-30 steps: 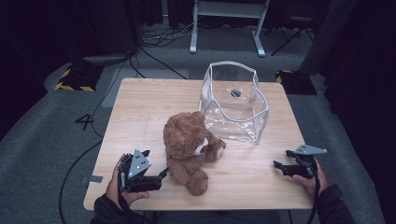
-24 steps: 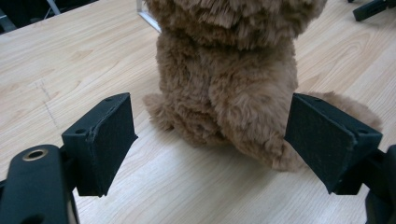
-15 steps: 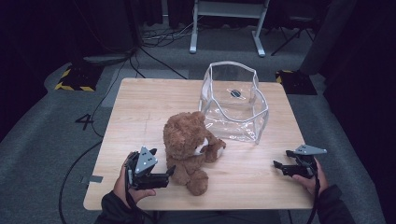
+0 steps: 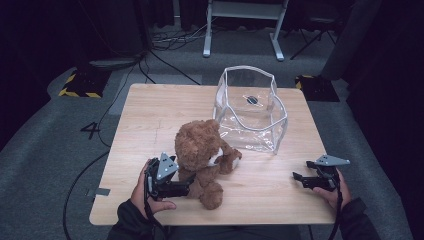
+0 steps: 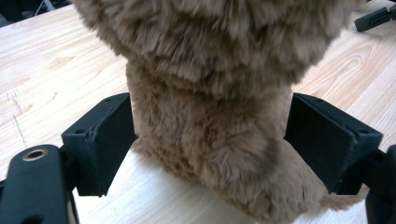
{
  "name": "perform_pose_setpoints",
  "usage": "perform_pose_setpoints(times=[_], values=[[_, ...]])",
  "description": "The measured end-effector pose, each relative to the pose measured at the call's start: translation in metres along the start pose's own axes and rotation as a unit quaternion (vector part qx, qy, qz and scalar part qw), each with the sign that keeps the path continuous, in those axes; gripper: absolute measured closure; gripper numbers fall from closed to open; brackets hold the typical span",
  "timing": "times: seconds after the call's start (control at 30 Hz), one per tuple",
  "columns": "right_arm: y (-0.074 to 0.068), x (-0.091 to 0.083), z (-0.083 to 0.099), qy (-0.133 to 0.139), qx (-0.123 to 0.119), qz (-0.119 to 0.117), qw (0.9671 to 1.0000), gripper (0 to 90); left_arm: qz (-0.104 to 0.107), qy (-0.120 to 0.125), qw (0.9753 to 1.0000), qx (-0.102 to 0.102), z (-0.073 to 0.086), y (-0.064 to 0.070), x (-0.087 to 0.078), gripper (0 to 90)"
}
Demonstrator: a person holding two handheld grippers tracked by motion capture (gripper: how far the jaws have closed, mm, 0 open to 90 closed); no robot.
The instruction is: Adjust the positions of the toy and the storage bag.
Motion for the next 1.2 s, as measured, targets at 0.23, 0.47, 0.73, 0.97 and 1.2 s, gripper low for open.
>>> perform_pose_setpoints(times=[0.23,0.47,0.73,0.97,1.2], values=[[0.0,0.0,0.0,0.0,-0.001,0.0,1.0,18.8,0.01,-0.001,0.9999,-0.002,-0.004,0.001,0.007,15.9],[0.0,0.0,0.0,0.0,-0.003,-0.001,1.0,19.7,0.01,-0.001,0.9999,-0.009,-0.009,0.003,0.017,15.9],[-0.001,0.0,0.0,0.001,-0.005,-0.002,1.0,20.5,0.003,0.008,0.9999,-0.01,-0.015,0.004,0.027,15.8],[-0.001,0.0,0.0,0.001,-0.005,-0.002,1.0,20.5,-0.002,0.018,0.9998,-0.011,-0.026,0.005,0.035,15.6],[-0.001,0.0,0.0,0.001,-0.005,-0.003,1.0,20.5,-0.004,0.025,0.9994,-0.022,-0.035,0.002,0.044,15.4]])
Point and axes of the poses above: each handheld gripper's, and its own axes: x roughly forward along the jaws, z roughly out of its underside, y roughly to its right, the point moved 8 cm from there along x, roughly forward along the jaws, and after that the axes turned 5 degrees about -z, right-handed, at the moved point
